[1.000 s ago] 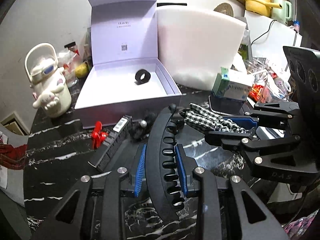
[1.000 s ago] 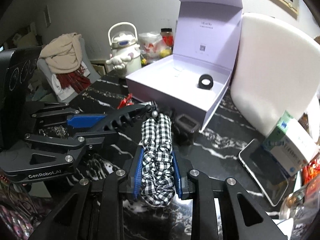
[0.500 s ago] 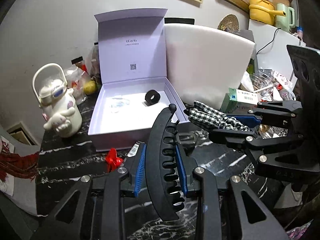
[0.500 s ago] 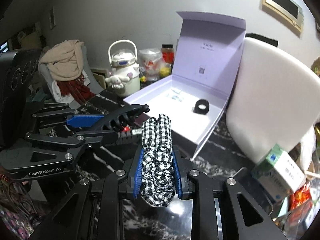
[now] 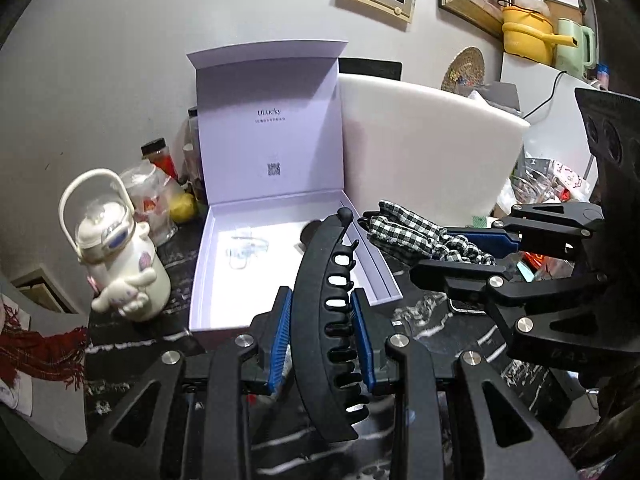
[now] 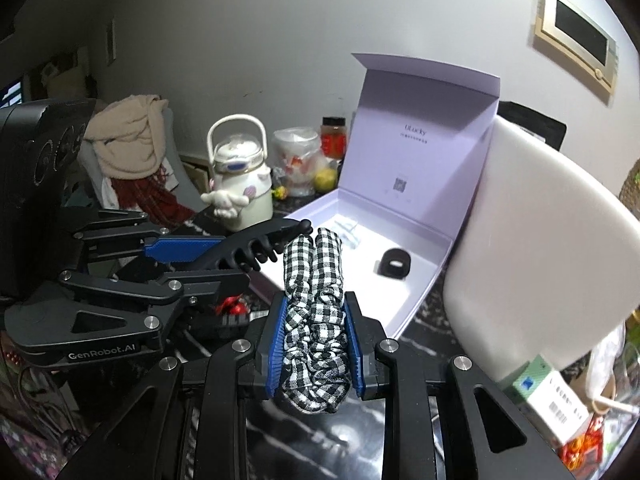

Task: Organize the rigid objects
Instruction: 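Carry the scrunchie in the right tool and claw clip in the left tool into the lavender box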

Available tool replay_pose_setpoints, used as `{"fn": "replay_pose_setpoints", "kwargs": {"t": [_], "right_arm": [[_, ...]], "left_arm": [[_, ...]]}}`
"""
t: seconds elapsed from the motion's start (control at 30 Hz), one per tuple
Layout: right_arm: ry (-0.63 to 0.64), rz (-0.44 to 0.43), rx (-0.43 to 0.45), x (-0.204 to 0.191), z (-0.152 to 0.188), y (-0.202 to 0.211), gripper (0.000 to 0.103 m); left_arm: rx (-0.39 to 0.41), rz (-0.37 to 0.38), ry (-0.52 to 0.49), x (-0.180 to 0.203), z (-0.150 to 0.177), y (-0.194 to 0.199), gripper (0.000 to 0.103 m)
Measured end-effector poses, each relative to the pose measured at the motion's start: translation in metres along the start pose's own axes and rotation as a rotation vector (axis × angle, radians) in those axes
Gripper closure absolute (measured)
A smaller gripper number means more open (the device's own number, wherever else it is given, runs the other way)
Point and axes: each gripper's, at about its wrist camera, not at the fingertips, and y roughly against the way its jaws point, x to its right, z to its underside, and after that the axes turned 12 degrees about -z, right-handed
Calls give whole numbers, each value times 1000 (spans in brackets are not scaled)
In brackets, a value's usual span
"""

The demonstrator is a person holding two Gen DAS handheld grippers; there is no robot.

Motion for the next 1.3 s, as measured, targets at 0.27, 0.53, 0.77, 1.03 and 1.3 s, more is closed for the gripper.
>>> {"fn": "replay_pose_setpoints", "kwargs": {"t": [0.27, 0.53, 0.77, 1.03, 1.3], "right_arm": [[40, 6, 30, 13, -29, -8, 77], [85, 19, 64, 28, -58, -19, 77], [79, 31, 84, 48, -76, -36, 77], [70, 45, 111, 63, -93, -52, 77], [22, 61, 129, 79, -102, -73, 77]], "left_arm": [[26, -16, 7, -11, -24, -15, 74], [54, -51, 16, -23, -51, -34, 74], [74, -66, -4, -30, -74, -55, 74], [93, -79, -15, -40, -97, -74, 74], [81, -81, 7, -49, -106, -102, 74]]}}
